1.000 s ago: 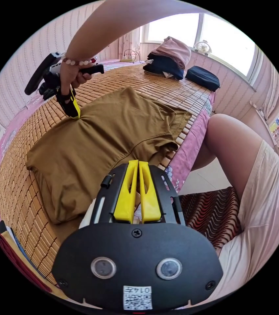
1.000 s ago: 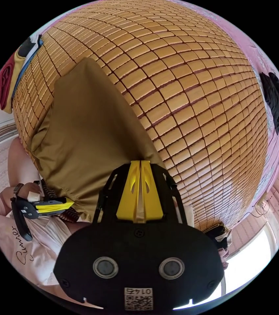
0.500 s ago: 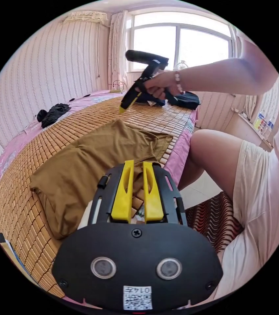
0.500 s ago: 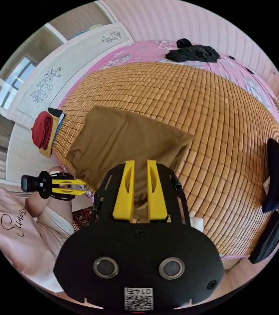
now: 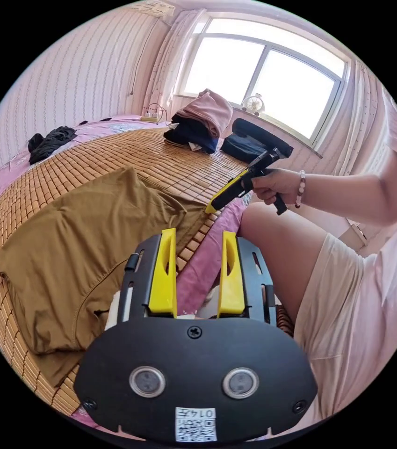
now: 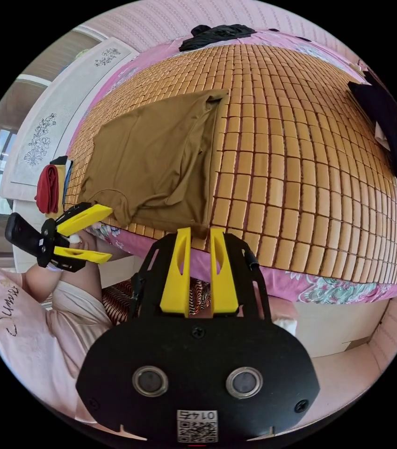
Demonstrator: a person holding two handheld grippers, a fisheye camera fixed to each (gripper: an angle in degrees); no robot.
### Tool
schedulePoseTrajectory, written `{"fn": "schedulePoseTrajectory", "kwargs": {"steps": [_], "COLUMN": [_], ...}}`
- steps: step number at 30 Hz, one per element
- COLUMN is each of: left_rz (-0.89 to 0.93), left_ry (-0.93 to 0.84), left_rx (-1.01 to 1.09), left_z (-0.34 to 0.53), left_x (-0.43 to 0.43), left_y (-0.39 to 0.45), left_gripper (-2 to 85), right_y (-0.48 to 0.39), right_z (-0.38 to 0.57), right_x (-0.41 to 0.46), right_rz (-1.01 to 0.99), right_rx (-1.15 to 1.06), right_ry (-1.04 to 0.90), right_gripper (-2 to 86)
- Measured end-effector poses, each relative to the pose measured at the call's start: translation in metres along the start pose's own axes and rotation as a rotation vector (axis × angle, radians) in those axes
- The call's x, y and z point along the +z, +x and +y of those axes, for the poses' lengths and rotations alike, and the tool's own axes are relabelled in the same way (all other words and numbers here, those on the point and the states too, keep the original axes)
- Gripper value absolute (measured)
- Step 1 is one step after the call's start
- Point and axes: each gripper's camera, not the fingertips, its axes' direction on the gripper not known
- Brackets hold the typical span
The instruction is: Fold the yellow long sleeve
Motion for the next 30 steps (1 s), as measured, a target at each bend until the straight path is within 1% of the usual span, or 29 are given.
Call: {"fn": "schedulePoseTrajectory", "kwargs": {"steps": [3,5,7,9,10,13,14,16,18,20,21,23,25,27,29,30], "left_rz": [-0.058,-0.074,-0.081,-0.074,-0.075,-0.150,-0.183,-0.211,-0.132,-0.099,-0.094,-0.084,-0.062,-0.038,-0.028,-0.057], "left_ry": [-0.018,-0.030,-0.040,-0.088,-0.097,-0.142,-0.149,-0.143,-0.165,-0.164,-0.155,-0.155,-0.155,-0.134,-0.125,-0.131], "left_rx": [0.025,0.062,0.097,0.131,0.140,0.197,0.189,0.185,0.179,0.194,0.222,0.257,0.277,0.261,0.226,0.206], "left_z": [-0.015,-0.025,-0.035,-0.047,-0.049,-0.057,-0.059,-0.059,-0.057,-0.052,-0.046,-0.037,-0.025,-0.008,0.003,0.008], "left_x": [0.017,0.028,0.038,0.057,0.062,0.076,0.077,0.070,0.060,0.050,0.041,0.028,0.012,-0.012,-0.029,-0.037], "left_y": [0.004,0.007,0.011,0.015,0.016,0.022,0.024,0.025,0.028,0.035,0.043,0.056,0.067,0.076,0.079,0.081], "left_gripper": [18.6,19.7,20.0,19.3,18.9,12.0,6.8,2.0,0.7,0.2,0.0,-0.2,-0.2,-0.3,-0.3,-0.3], "right_y": [0.026,0.046,0.061,0.075,0.083,0.096,0.099,0.107,0.127,0.161,0.169,0.192,0.204,0.212,0.220,0.222], "right_z": [0.019,0.034,0.042,0.049,0.053,0.063,0.069,0.082,0.094,0.101,0.102,0.106,0.109,0.112,0.120,0.121], "right_x": [0.000,-0.011,-0.018,-0.024,-0.028,-0.032,-0.034,-0.037,-0.034,-0.018,-0.013,0.001,0.007,0.011,0.014,0.015], "right_rz": [-0.024,-0.132,-0.197,-0.240,-0.297,-0.460,-0.507,-0.504,-0.481,-0.517,-0.523,-0.519,-0.514,-0.503,-0.495,-0.492], "right_rx": [0.025,0.014,0.011,0.003,-0.009,-0.060,-0.089,-0.096,-0.022,0.103,0.133,0.260,0.328,0.348,0.356,0.356], "right_ry": [0.051,0.131,0.164,0.198,0.222,0.264,0.285,0.344,0.403,0.394,0.392,0.416,0.447,0.475,0.485,0.479], "right_gripper": [2.9,1.7,1.3,1.0,1.0,1.3,1.7,2.6,5.3,10.5,11.5,13.4,13.6,12.4,8.3,7.1]}}
